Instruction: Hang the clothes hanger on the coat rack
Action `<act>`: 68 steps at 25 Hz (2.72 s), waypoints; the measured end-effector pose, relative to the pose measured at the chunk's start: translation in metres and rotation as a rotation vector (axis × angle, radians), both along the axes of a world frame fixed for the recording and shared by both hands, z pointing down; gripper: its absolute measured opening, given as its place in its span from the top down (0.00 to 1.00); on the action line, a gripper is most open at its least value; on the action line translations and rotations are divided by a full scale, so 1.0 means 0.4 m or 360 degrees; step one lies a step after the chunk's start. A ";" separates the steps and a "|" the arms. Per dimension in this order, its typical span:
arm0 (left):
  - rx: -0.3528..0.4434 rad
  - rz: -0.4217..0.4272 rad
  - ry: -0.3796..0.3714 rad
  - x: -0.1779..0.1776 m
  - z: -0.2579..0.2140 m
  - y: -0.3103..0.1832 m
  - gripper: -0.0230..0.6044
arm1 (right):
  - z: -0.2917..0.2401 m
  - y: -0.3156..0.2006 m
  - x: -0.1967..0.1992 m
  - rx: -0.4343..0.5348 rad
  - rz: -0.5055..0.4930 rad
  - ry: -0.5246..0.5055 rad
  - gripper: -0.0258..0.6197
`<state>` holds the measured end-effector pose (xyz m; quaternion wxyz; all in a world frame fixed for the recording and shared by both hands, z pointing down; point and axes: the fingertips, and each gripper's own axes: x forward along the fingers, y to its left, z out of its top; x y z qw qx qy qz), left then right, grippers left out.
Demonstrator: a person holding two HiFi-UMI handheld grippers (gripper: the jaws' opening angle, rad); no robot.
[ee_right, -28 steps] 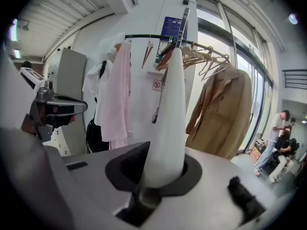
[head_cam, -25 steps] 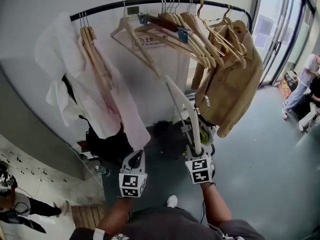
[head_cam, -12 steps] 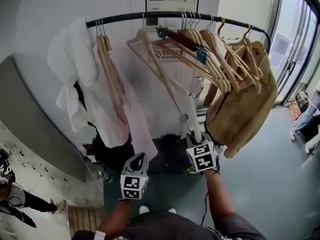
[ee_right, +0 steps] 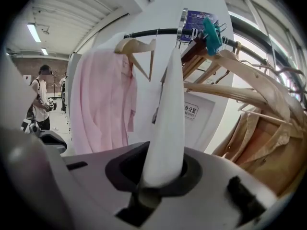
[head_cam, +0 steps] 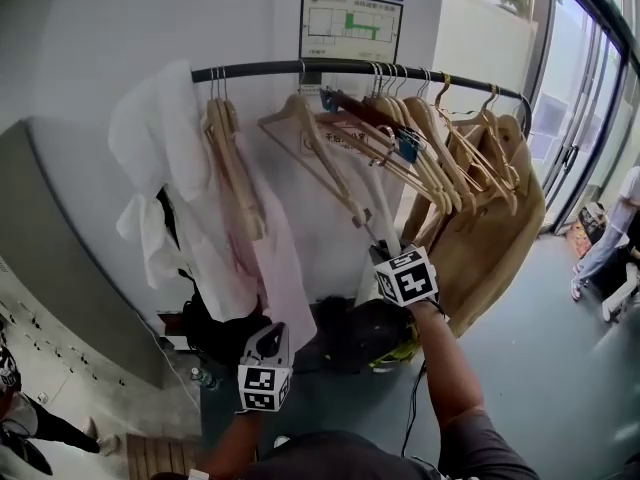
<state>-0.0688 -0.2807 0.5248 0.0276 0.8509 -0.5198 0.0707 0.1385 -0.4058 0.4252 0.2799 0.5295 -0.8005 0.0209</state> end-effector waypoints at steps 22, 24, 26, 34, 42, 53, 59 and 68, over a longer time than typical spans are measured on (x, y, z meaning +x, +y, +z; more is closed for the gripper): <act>0.0023 -0.0184 0.0022 -0.151 -0.029 0.016 0.95 | -0.293 -0.246 -0.086 -0.0050 -0.0062 -0.0052 0.86; 0.0037 -0.0206 0.0029 -0.164 -0.037 0.013 0.95 | -0.293 -0.251 -0.082 -0.0057 -0.0060 -0.0032 0.86; 0.0041 -0.0222 0.0030 -0.175 -0.040 0.011 0.95 | -0.289 -0.253 -0.082 -0.0062 -0.0058 0.0000 0.86; 0.0046 -0.0198 0.0033 -0.171 -0.052 0.009 0.95 | -0.241 -0.253 -0.100 -0.0109 -0.0064 0.0000 0.86; 0.0076 -0.0224 0.0043 -0.194 -0.105 -0.023 0.95 | -0.239 -0.255 -0.103 -0.0113 -0.0056 -0.0007 0.85; 0.0071 -0.0112 0.0014 -0.129 -0.128 -0.036 0.95 | -0.347 -0.205 -0.074 0.0334 -0.0072 -0.0302 0.63; 0.0100 -0.0066 0.0033 -0.091 -0.157 -0.039 0.95 | -0.376 -0.102 -0.015 0.0634 0.0050 -0.0249 0.62; 0.0180 0.0043 0.0081 -0.016 -0.229 -0.045 0.95 | -0.283 0.193 0.013 0.0799 0.0147 -0.0420 0.62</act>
